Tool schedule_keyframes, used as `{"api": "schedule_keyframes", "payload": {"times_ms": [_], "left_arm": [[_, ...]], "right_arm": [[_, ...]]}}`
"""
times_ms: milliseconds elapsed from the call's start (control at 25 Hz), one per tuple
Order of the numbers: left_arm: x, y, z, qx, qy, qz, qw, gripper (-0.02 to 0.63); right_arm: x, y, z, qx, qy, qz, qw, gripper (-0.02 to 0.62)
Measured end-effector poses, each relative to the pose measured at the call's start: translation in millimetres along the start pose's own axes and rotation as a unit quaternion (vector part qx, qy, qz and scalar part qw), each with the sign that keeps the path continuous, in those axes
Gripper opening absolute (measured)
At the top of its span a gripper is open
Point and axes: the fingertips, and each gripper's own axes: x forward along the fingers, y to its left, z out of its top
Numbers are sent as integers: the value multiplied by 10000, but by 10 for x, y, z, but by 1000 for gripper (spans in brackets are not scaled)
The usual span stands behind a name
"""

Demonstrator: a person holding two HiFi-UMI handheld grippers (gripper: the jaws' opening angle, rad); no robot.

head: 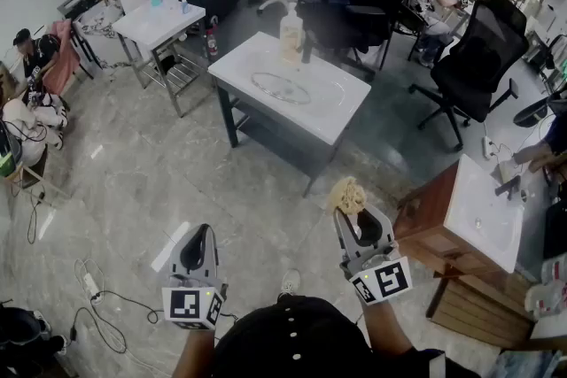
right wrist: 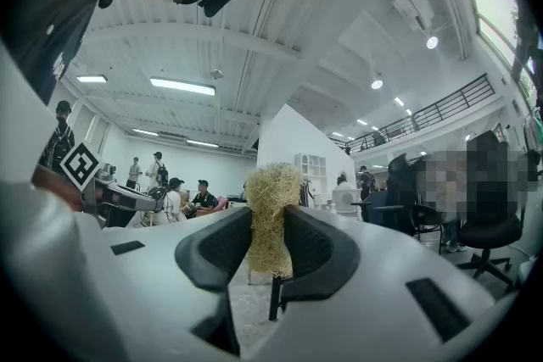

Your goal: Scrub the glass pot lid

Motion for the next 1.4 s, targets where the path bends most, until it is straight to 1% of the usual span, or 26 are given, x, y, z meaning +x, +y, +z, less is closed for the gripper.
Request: {"api": "schedule_keyframes", "payload": {"times_ms": [560,800,1040,1160,1400], "left_arm": [[379,-31,32,-13,48,30,10000,29],[597,-100,85,-21,29,181,9998,29],[679,-152,61,-4,82,326,9994,29],[716,-125,15,-14,170,381,9991,28],[942,-30,13,-70,168,346,9992,29]], "right_arm": [[305,-245,-48,-43,-6,148,9999,132],[454,-409,-114,-7,-21,354,9994,132],[540,-556,-238,145,1,513,9986,132],[588,-573,-293,222,13,559,9982,132],[793,-669,-356,221,41,549,9982,132]]}}
